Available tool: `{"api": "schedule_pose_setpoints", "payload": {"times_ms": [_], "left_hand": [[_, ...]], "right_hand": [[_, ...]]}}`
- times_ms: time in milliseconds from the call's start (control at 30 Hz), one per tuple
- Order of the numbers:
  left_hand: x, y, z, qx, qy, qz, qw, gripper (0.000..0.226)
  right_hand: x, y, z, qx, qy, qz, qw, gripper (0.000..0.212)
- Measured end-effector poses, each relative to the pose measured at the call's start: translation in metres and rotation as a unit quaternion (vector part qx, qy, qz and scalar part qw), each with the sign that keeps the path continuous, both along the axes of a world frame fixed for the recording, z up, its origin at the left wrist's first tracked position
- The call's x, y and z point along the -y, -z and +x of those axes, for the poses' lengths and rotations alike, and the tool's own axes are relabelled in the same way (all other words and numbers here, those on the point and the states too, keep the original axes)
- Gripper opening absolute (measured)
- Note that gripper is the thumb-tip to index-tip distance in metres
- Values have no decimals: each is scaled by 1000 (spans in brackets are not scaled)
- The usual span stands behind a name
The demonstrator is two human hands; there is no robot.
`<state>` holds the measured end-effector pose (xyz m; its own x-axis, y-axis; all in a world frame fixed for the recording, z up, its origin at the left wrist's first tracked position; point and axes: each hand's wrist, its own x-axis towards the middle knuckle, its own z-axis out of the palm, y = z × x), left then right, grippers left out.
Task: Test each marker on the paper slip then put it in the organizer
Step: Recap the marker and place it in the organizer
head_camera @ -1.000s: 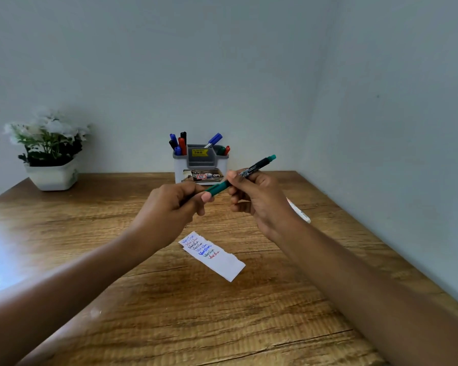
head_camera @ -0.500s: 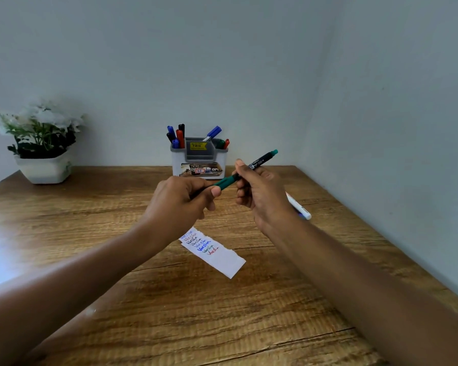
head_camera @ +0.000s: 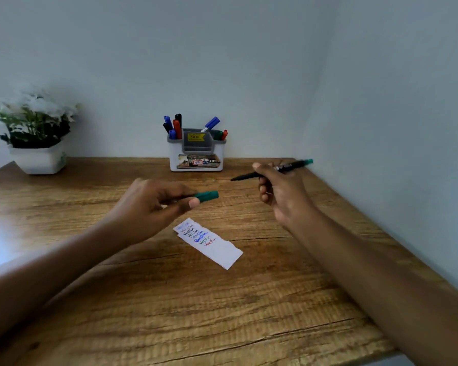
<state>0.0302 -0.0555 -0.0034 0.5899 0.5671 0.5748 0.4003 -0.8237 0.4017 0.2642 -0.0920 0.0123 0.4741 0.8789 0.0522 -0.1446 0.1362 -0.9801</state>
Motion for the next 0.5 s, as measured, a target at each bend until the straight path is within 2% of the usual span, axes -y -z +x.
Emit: {"api": "schedule_pose_setpoints", "payload": {"times_ms": [100, 200, 267, 400, 500], "left_hand": [[1, 1, -19, -75, 147, 40, 985, 41], [-1, 13, -32, -134, 222, 65, 964, 29], [-2, 21, -32, -166, 236, 94, 953, 29], [-7, 29, -27, -178, 243, 92, 949, 30], [-8, 35, -31, -209, 203, 45, 956, 32]], "right_hand": [[14, 1, -6, 8, -44, 20, 999, 8], [29, 2, -20, 27, -147, 15, 989, 13], [40, 7, -30, 66, -195, -18, 978, 16], [49, 13, -37, 176, -211, -33, 961, 8], [48, 16, -38, 242, -233, -47, 940, 9]]}}
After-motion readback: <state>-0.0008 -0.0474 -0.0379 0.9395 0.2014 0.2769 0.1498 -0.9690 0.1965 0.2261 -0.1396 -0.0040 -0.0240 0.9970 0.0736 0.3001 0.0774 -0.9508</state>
